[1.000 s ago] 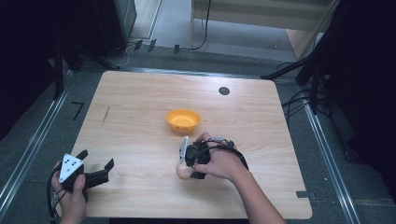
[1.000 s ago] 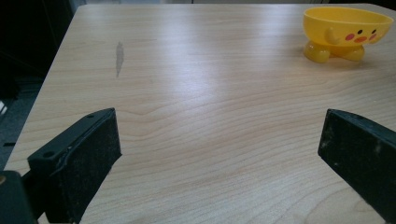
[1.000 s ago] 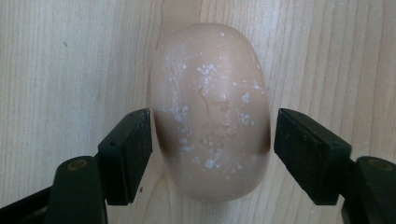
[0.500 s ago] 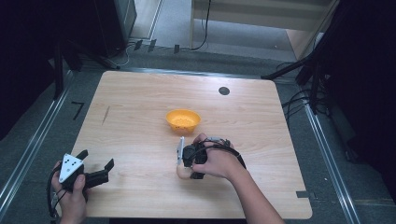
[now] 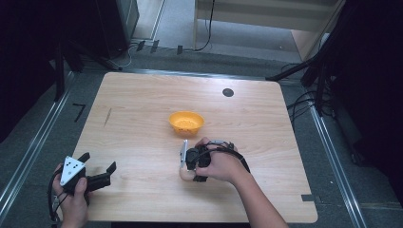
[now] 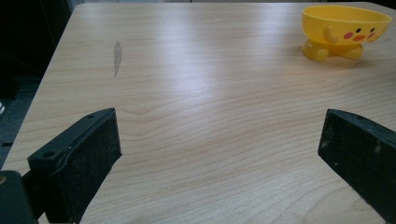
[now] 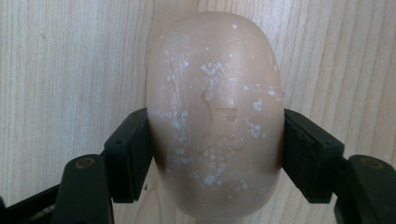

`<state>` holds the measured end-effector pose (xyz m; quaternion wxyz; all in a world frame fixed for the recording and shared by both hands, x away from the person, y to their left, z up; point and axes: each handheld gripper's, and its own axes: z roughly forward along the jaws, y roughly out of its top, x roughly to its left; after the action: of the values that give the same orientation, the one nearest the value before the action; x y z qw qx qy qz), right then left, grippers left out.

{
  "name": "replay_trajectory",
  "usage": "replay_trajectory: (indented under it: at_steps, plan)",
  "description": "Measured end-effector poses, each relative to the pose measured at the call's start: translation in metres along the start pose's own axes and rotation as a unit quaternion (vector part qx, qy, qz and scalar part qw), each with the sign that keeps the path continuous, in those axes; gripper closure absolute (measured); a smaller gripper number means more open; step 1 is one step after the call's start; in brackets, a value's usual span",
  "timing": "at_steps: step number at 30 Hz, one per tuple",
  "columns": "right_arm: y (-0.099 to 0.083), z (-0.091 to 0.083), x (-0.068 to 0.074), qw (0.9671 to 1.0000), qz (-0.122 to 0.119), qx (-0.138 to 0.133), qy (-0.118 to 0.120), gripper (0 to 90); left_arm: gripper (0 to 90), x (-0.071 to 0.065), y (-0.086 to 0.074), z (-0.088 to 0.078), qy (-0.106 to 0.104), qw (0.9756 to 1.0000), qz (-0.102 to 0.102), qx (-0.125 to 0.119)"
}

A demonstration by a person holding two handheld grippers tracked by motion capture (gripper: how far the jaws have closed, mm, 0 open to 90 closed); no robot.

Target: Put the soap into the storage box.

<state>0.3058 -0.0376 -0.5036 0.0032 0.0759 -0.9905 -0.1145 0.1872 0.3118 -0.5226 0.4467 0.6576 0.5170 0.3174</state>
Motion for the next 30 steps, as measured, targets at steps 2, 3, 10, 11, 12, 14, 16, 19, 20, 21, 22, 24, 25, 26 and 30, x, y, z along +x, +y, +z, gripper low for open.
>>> replay_trajectory:
  at_steps: [2, 3, 10, 11, 12, 14, 16, 19, 20, 21, 22, 24, 25, 26, 30]
  plan:
    - [0.000, 0.000, 0.000, 1.0000, 0.001, 0.001, 0.000, 32.6, 0.0, 0.000, 0.000, 0.000, 0.000, 1.0000, 0.000, 0.000]
    - [0.001, 0.000, 0.000, 1.0000, -0.002, 0.001, 0.000, 32.7, 0.0, 0.000, 0.000, 0.000, 0.000, 1.0000, 0.000, 0.000]
    - [-0.001, 0.000, -0.001, 1.0000, 0.004, -0.002, -0.003, 32.9, 0.0, 0.000, 0.000, 0.000, -0.002, 1.0000, -0.002, -0.001]
    - [-0.001, 0.000, -0.001, 1.0000, 0.004, -0.002, -0.003, 32.9, 0.0, 0.000, 0.000, 0.000, -0.002, 1.0000, -0.002, -0.001]
    - [-0.001, 0.000, -0.002, 1.0000, 0.006, -0.003, -0.004, 32.9, 0.0, 0.000, 0.000, 0.000, -0.002, 1.0000, -0.002, -0.001]
    - [-0.001, -0.001, -0.002, 0.9999, 0.008, -0.002, -0.008, 32.9, 0.0, 0.000, 0.000, 0.000, -0.002, 1.0000, -0.002, -0.001]
    - [0.000, -0.002, -0.002, 0.9999, 0.011, -0.008, -0.007, 33.0, 0.0, 0.000, 0.000, 0.000, -0.003, 1.0000, -0.003, -0.001]
    - [-0.001, -0.006, -0.003, 0.9997, 0.016, -0.016, -0.010, 33.0, 0.0, 0.000, 0.000, 0.000, -0.003, 1.0000, -0.003, -0.001]
    - [-0.001, -0.008, -0.004, 0.9996, 0.017, -0.020, -0.011, 33.0, 0.0, 0.001, 0.000, 0.000, -0.003, 1.0000, -0.003, -0.001]
    - [-0.001, -0.009, -0.004, 0.9995, 0.022, -0.020, -0.011, 33.0, 0.0, 0.001, 0.000, 0.000, -0.003, 1.0000, -0.003, -0.001]
    - [-0.002, -0.011, -0.006, 0.9995, 0.020, -0.022, -0.011, 33.0, 0.0, 0.001, 0.000, 0.000, -0.004, 1.0000, -0.003, -0.001]
    - [-0.003, -0.014, -0.007, 0.9992, 0.029, -0.023, -0.010, 33.0, 0.0, 0.001, 0.000, 0.000, -0.004, 1.0000, -0.004, -0.001]
    - [-0.003, -0.015, -0.008, 0.9992, 0.029, -0.025, -0.009, 33.0, 0.0, 0.001, 0.000, 0.000, -0.004, 1.0000, -0.006, -0.001]
    - [-0.003, -0.016, -0.008, 0.9992, 0.033, -0.021, -0.009, 33.0, 0.0, 0.001, 0.000, 0.000, -0.004, 1.0000, -0.006, -0.001]
    - [-0.002, -0.021, -0.012, 0.9988, 0.040, -0.024, -0.013, 33.0, 0.0, 0.001, 0.000, 0.000, -0.004, 1.0000, -0.004, 0.000]
